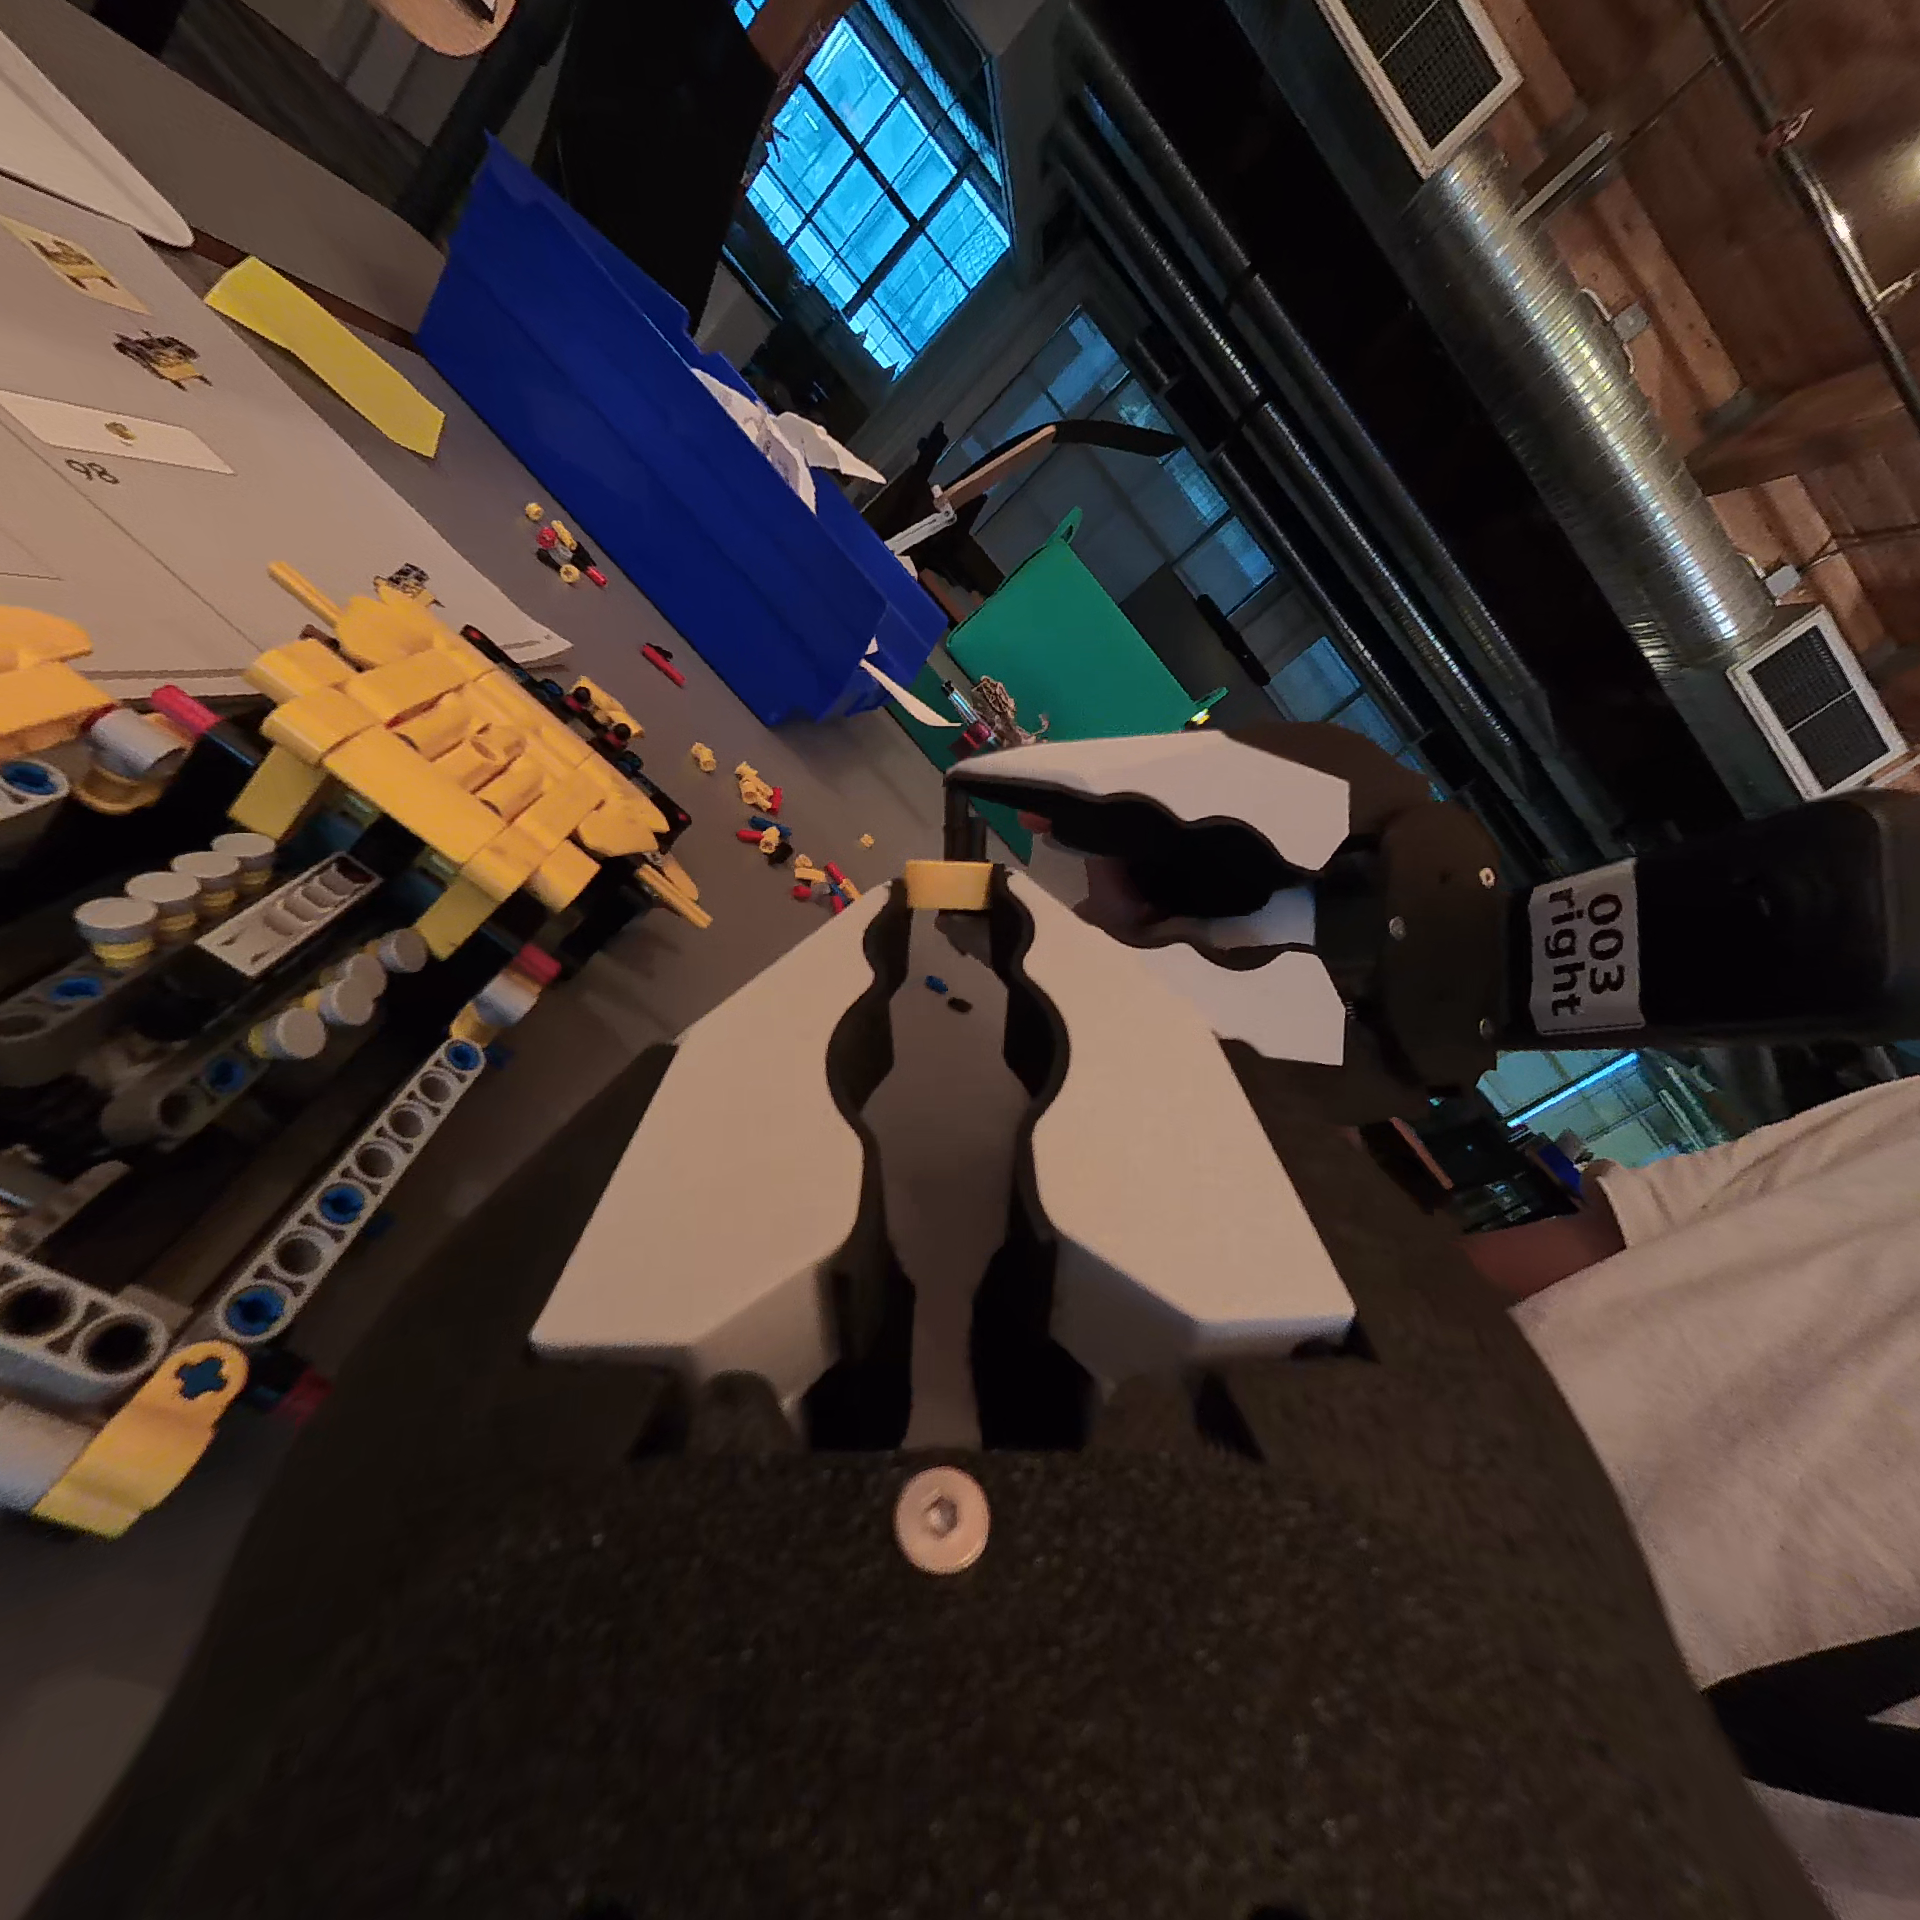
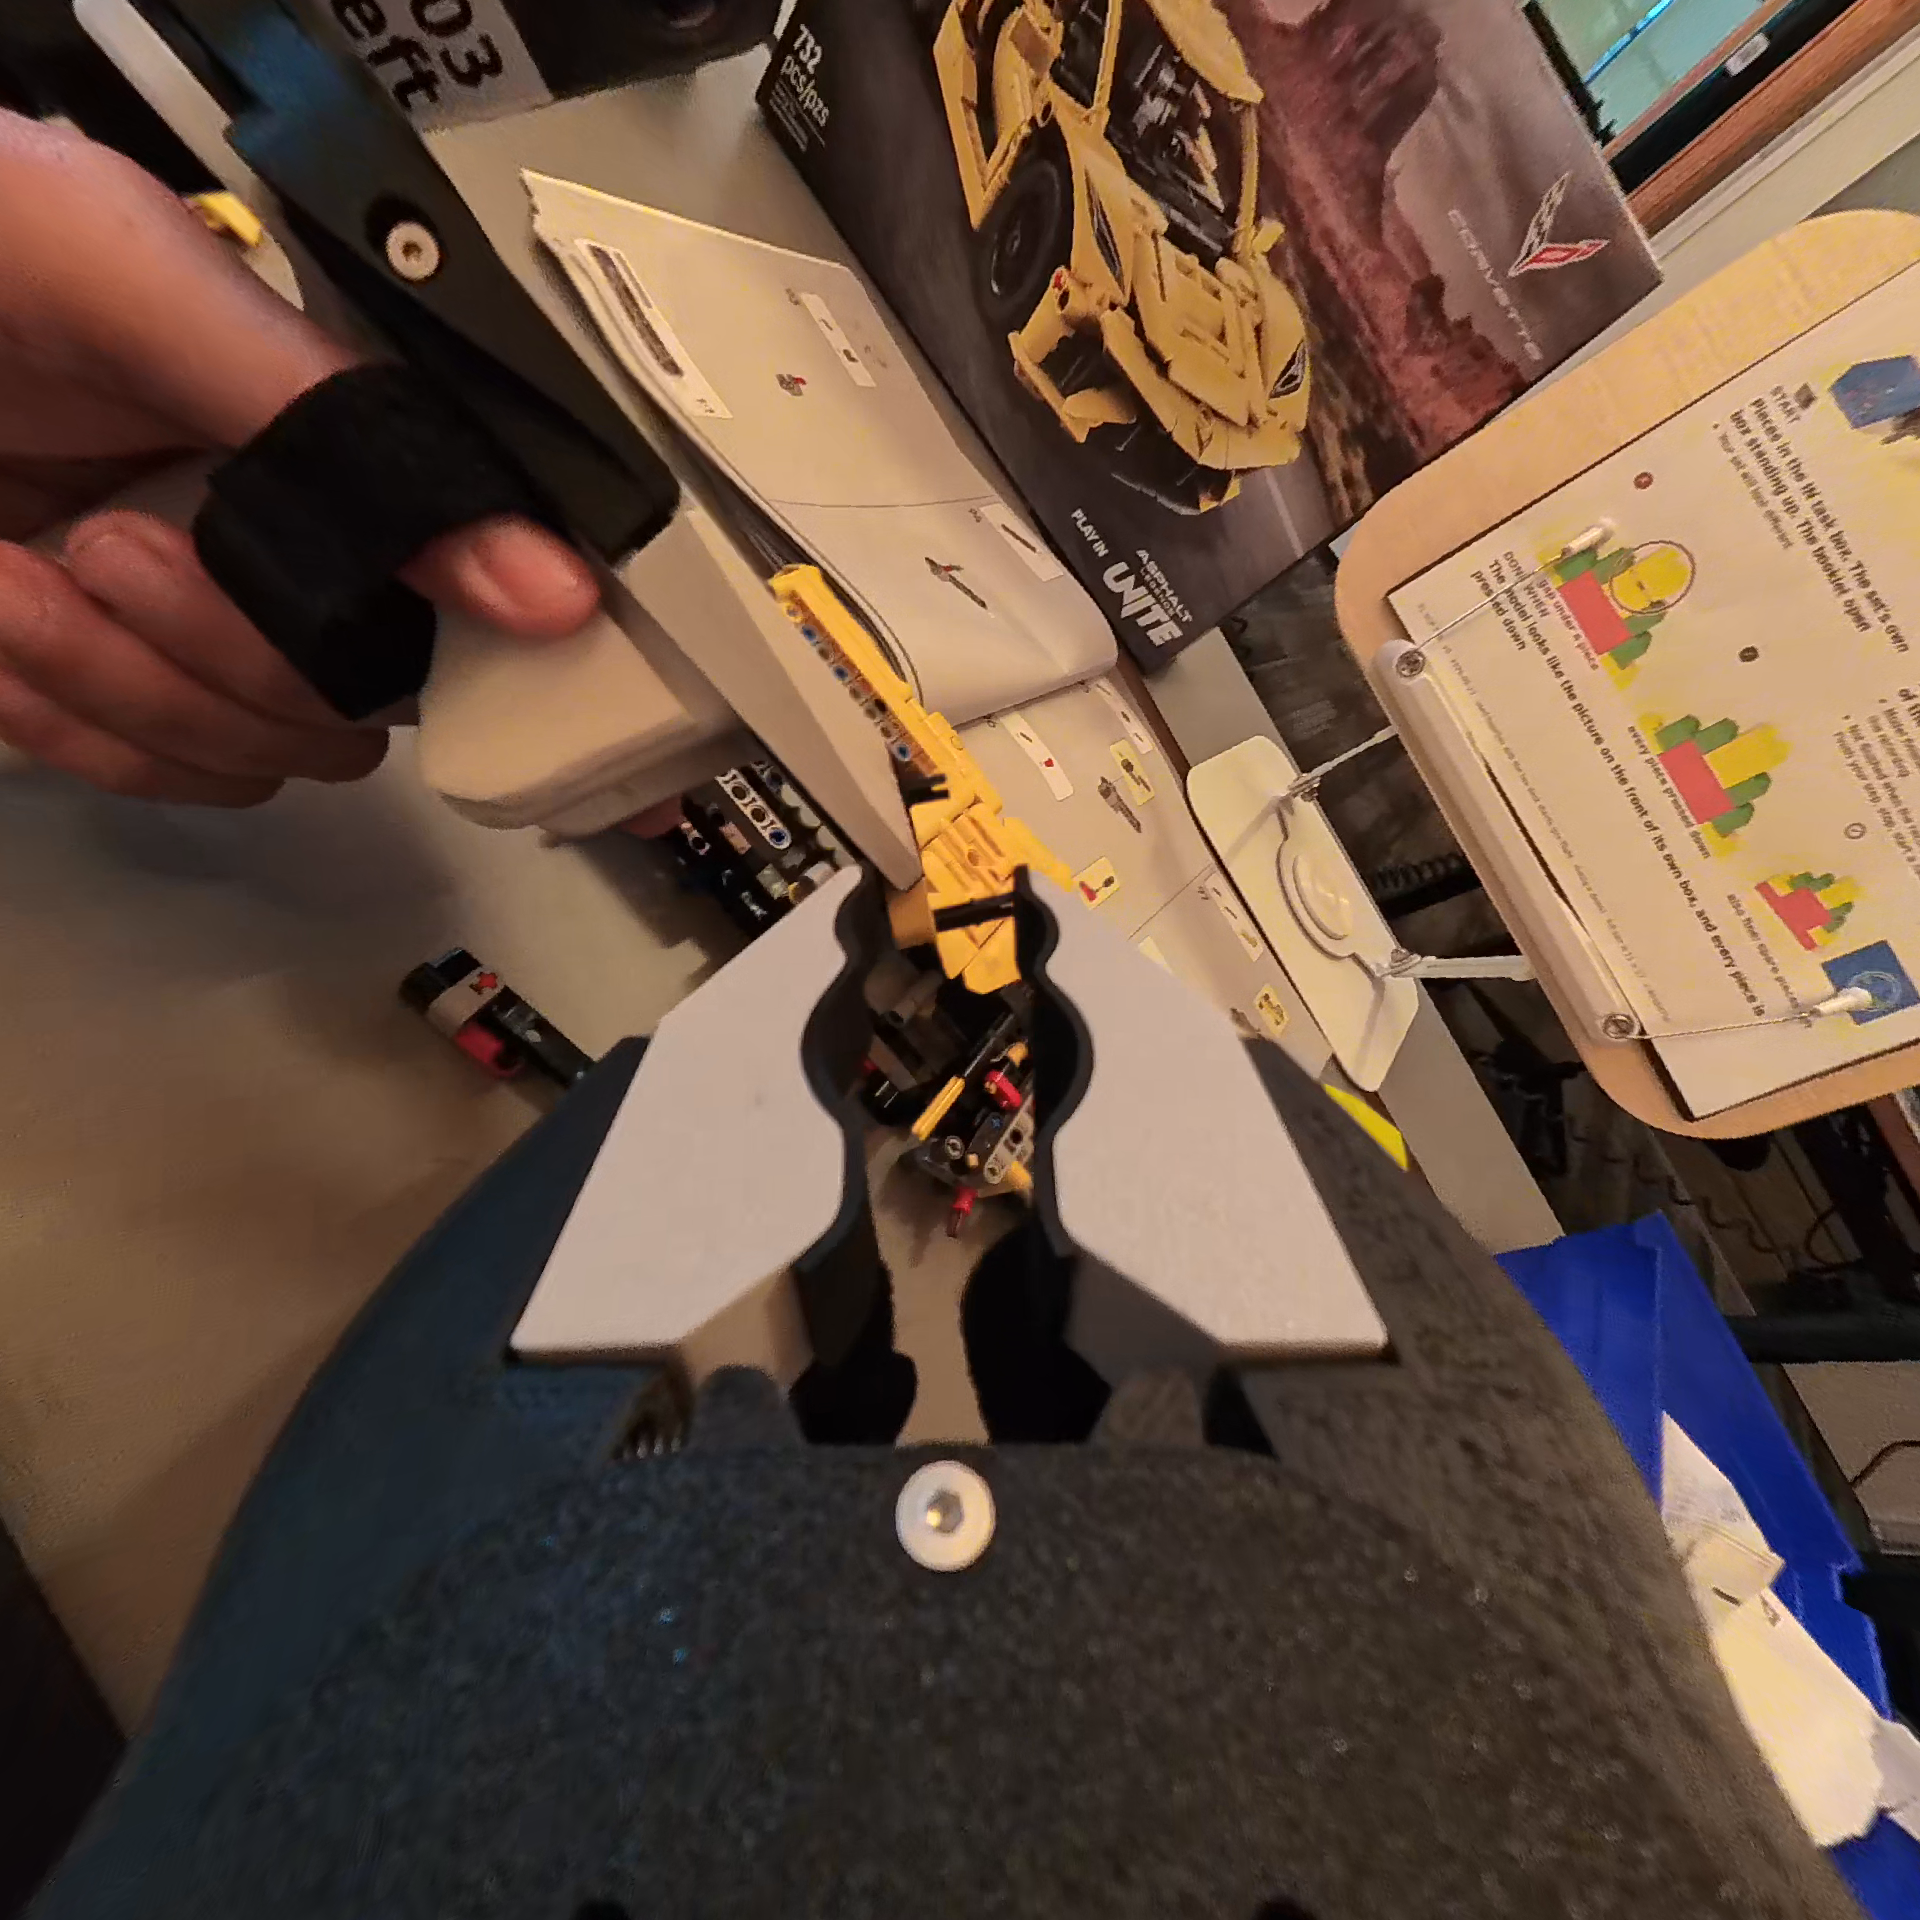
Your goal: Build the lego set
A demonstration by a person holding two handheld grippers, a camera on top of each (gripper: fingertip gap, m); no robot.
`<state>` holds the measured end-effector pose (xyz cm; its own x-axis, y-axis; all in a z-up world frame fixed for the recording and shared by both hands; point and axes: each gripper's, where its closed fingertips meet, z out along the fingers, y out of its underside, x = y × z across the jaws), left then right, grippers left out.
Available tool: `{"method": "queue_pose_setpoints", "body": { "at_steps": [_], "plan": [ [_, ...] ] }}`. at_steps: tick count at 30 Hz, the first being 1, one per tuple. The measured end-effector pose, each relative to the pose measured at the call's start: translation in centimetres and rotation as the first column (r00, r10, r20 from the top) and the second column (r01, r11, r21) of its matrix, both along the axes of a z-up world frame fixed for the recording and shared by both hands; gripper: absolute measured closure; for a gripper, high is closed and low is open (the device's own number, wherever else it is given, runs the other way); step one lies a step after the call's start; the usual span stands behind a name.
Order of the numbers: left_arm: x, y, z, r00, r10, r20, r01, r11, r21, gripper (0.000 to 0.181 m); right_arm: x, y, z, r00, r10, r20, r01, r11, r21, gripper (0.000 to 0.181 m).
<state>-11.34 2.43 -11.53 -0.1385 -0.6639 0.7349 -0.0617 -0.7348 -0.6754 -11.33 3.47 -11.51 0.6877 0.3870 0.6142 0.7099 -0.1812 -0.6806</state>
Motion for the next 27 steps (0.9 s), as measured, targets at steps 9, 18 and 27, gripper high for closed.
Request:
{"method": "queue_pose_setpoints", "body": {
  "at_steps": [9, 18, 27],
  "plan": [
    [-0.2, -0.1, 0.6, 0.998, -0.019, 0.054, 0.022, 0.998, -0.066, 0.167, -0.2, -0.1, 0.2, 1.0, 0.005, -0.003, -0.005, 1.0, 0.0, 0.159],
    [-0.3, 0.1, 0.8, 0.998, -0.007, 0.062, 0.011, 0.998, -0.063, 0.168, -0.4, 0.1, -0.2, 0.999, -0.017, -0.028, 0.017, 1.0, -0.001, 0.167],
    [-0.3, -0.1, 0.9, 0.997, -0.031, 0.075, 0.038, 0.996, -0.086, 0.167, -0.6, 0.0, 0.0, 0.998, -0.008, -0.056, 0.006, 0.999, -0.033, 0.168]
  ]
}}
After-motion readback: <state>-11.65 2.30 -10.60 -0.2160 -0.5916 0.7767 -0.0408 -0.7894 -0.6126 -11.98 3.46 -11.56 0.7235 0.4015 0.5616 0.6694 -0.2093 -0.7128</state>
